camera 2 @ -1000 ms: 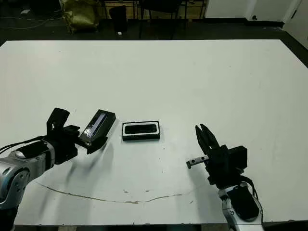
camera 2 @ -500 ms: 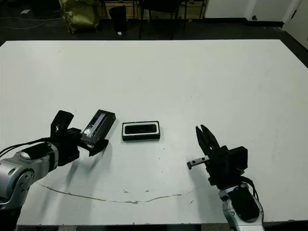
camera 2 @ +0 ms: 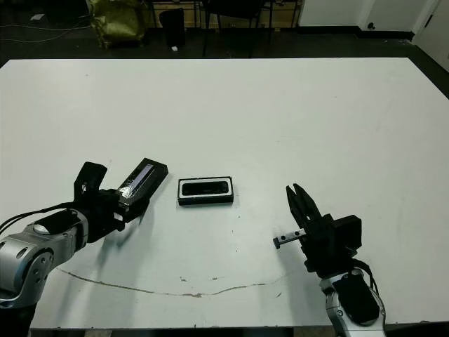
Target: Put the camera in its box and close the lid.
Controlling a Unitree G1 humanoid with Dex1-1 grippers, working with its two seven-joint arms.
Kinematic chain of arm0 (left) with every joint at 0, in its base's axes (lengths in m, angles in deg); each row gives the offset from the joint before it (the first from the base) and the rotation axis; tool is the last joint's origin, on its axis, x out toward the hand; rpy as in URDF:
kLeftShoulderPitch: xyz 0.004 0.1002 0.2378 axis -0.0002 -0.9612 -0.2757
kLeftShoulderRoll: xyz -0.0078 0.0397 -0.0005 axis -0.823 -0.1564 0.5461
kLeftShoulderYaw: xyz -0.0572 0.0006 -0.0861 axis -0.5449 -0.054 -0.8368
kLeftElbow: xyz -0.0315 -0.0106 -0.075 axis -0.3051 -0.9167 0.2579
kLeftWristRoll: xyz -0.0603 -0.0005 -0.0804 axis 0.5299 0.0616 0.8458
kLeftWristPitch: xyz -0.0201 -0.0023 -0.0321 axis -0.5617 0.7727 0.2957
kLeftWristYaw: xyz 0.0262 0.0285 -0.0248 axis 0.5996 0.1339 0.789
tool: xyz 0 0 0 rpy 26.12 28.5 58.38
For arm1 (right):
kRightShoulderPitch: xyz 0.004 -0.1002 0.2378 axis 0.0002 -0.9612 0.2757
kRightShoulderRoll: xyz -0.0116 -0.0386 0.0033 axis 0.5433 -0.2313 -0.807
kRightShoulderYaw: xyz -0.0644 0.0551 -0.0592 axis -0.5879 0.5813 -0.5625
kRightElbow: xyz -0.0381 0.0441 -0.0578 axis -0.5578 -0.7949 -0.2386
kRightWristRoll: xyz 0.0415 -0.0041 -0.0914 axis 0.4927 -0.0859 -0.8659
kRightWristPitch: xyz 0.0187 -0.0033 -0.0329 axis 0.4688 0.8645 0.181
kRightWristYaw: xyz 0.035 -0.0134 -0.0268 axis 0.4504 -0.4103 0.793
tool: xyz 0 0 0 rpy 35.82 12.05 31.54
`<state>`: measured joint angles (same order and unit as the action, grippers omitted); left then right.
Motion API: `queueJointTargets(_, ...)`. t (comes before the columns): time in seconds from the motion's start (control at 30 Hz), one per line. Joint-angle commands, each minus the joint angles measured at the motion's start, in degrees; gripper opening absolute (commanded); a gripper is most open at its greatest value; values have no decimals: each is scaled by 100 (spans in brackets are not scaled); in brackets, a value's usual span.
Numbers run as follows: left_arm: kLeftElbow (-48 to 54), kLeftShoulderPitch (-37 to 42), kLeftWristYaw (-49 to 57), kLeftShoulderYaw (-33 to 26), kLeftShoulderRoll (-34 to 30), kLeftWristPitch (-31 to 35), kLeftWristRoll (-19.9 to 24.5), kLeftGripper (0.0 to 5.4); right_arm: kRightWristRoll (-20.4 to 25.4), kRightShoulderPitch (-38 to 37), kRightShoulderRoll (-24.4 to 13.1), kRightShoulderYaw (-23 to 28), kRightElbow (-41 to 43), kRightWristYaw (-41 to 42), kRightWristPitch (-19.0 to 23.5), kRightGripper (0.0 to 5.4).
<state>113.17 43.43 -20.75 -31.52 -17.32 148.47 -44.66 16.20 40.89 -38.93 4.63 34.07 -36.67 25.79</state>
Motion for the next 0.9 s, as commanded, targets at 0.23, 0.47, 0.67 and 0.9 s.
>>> queueJointTargets(0.23,48,-263,-154,208,-300,-63,-88,231,19,-77,-18,0,-49,-31,83,0)
queueJointTargets(0.47,120,-251,-562,-10,-710,-507,-43,227,-34,-101,20,-38,-100,-67,63,0)
queueJointTargets(0.67,5,306,-1082,-478,-1282,-769,90,227,-20,-112,56,-72,-143,-62,36,0)
queueJointTargets(0.9,-463,1137,-1846,-659,-1847,-772,407,227,-42,-126,54,-108,-144,-55,64,0)
